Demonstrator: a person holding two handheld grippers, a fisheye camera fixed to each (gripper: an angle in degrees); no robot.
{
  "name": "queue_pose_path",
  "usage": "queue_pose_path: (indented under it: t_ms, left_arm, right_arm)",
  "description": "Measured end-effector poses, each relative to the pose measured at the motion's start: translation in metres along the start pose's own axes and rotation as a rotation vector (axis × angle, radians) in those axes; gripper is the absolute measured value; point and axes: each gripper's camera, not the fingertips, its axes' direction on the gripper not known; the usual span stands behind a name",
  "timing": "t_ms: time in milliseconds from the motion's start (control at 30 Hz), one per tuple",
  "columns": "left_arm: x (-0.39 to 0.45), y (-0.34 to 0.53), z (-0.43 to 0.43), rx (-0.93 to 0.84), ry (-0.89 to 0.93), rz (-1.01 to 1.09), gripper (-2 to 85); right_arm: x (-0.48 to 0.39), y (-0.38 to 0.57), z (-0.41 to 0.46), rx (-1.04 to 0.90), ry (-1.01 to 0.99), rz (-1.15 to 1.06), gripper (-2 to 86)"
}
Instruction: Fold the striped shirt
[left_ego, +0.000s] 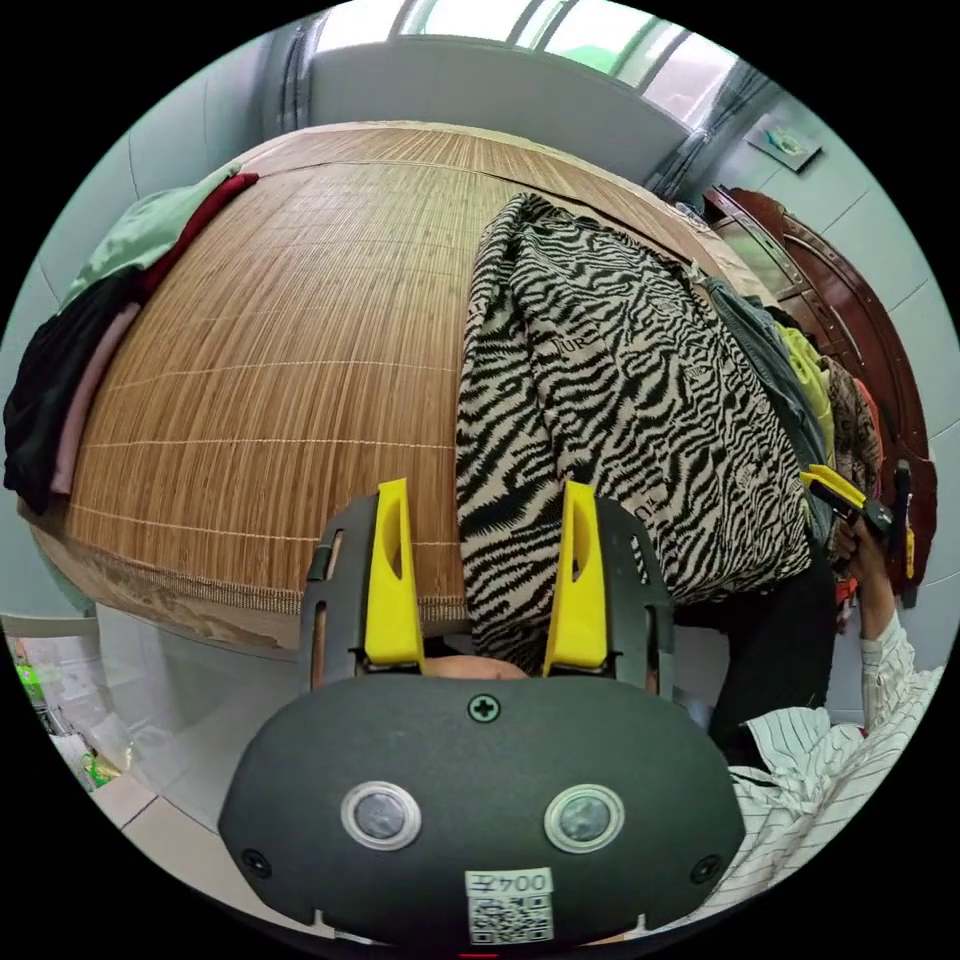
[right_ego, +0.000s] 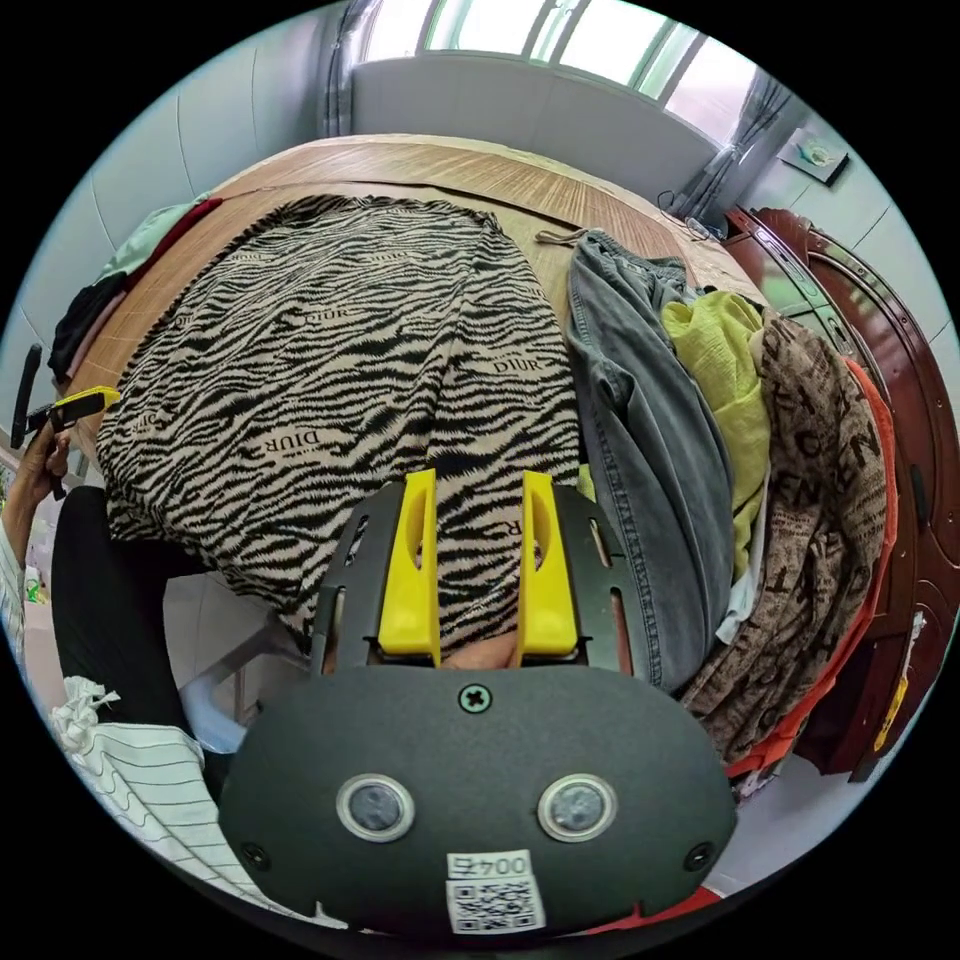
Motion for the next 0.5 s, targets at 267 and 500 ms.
queue_pose_path:
  t_ms: [267,500]
  left_arm:
    - [0.045,-0.015,0.003,-0.055,-0.067,0.027,6.0]
    - [0.068,-0.048,-0.030,-0.072,-0.156,0.134,2.0]
  right_arm:
    - [0.025,0.003,0.015,-0.170,-0.036,0.149,13.6]
    - [0.011,-0.029,0.011,-0.244,-0.021,0.073,5.8]
